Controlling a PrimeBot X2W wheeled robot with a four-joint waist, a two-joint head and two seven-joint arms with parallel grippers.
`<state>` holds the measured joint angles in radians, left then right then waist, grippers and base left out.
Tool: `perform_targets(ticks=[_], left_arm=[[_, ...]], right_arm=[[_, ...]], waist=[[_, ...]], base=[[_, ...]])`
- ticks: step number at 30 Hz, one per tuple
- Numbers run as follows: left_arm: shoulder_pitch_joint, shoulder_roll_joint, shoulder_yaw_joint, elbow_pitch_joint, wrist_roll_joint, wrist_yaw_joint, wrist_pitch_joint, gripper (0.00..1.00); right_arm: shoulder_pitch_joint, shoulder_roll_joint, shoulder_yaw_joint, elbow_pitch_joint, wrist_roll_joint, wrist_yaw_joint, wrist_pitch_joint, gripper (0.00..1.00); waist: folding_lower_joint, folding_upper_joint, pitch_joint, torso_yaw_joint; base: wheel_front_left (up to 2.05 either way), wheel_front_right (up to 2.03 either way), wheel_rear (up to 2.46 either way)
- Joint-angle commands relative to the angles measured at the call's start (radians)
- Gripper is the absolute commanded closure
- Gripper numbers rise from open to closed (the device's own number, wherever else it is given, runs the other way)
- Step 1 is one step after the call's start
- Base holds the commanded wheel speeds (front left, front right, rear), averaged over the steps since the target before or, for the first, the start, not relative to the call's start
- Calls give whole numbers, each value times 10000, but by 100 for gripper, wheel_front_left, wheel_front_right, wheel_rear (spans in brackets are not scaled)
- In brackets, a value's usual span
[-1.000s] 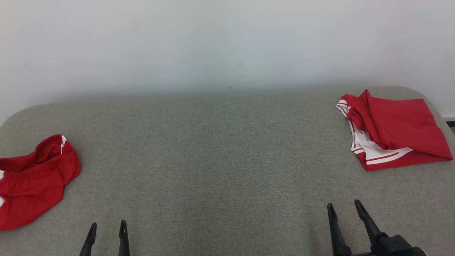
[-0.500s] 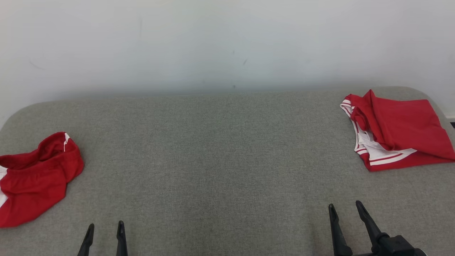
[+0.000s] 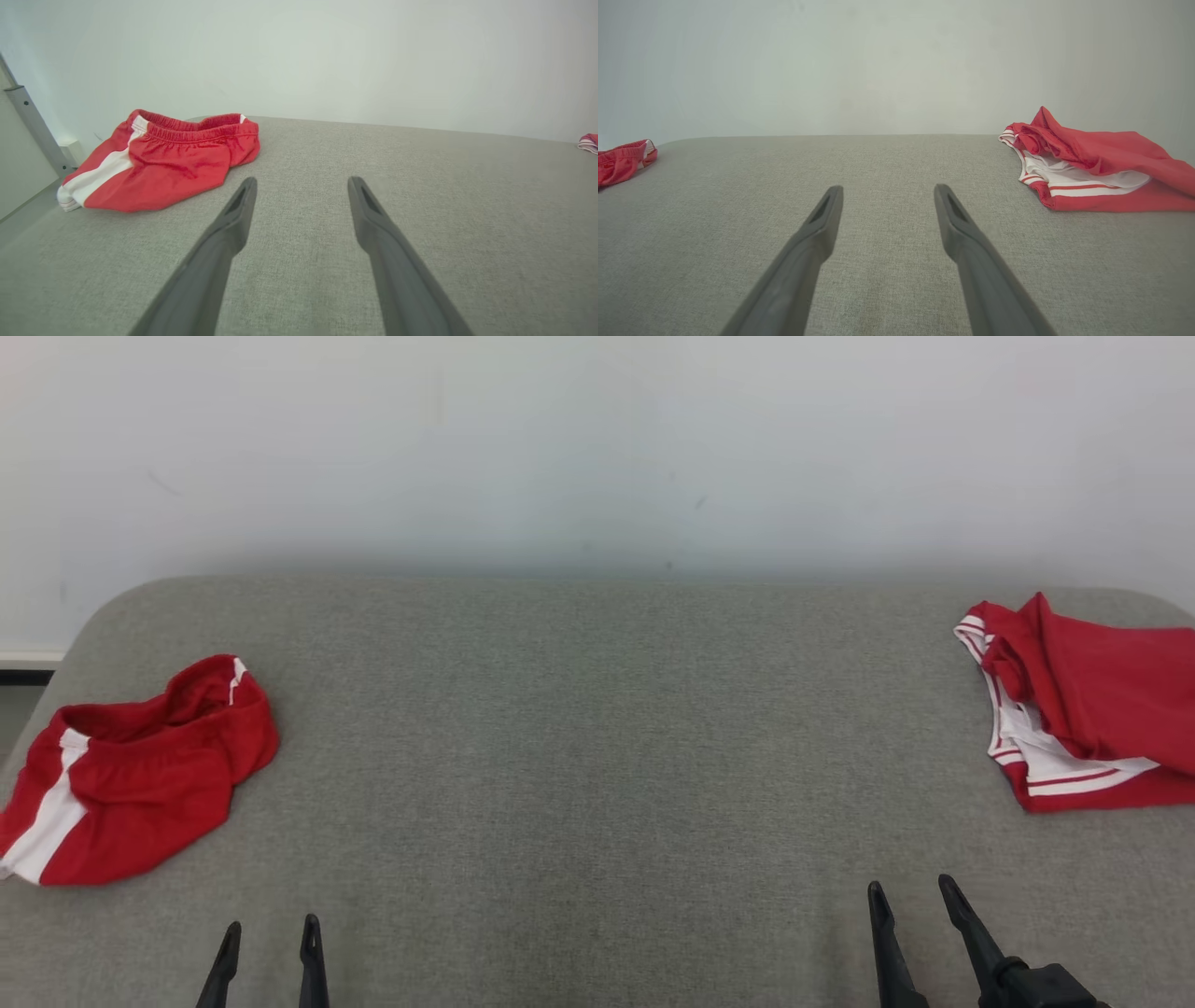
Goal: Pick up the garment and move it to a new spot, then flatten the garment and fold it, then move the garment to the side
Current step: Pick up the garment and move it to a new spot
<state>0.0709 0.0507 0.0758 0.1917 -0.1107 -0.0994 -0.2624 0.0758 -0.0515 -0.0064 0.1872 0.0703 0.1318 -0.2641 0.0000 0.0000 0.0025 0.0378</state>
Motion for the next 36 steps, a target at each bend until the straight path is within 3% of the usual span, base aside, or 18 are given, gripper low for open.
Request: perform_targets(ticks=[1, 21, 28, 36], left_arm=[[-86, -10, 102, 58, 79, -27, -19, 0], [229, -8, 494, 269, 242, -74, -19, 0], [310, -8, 629, 271, 346, -114, -19, 0], [360, -9, 780, 266, 373, -122, -19, 0]], right_arm=[[97, 22, -17, 16, 97, -27, -11, 0], [231, 21, 184, 146, 230, -27, -11, 0], [270, 22, 241, 195, 248, -27, -10, 0], [233, 20, 329, 225, 263, -27, -10, 0]], waist=[[0, 0, -39, 545], [0, 0, -352, 3431], [0, 0, -435, 4019], [0, 0, -494, 4178]], base=[[0, 0, 0], [0, 0, 0], [0, 0, 0], [0, 0, 0]])
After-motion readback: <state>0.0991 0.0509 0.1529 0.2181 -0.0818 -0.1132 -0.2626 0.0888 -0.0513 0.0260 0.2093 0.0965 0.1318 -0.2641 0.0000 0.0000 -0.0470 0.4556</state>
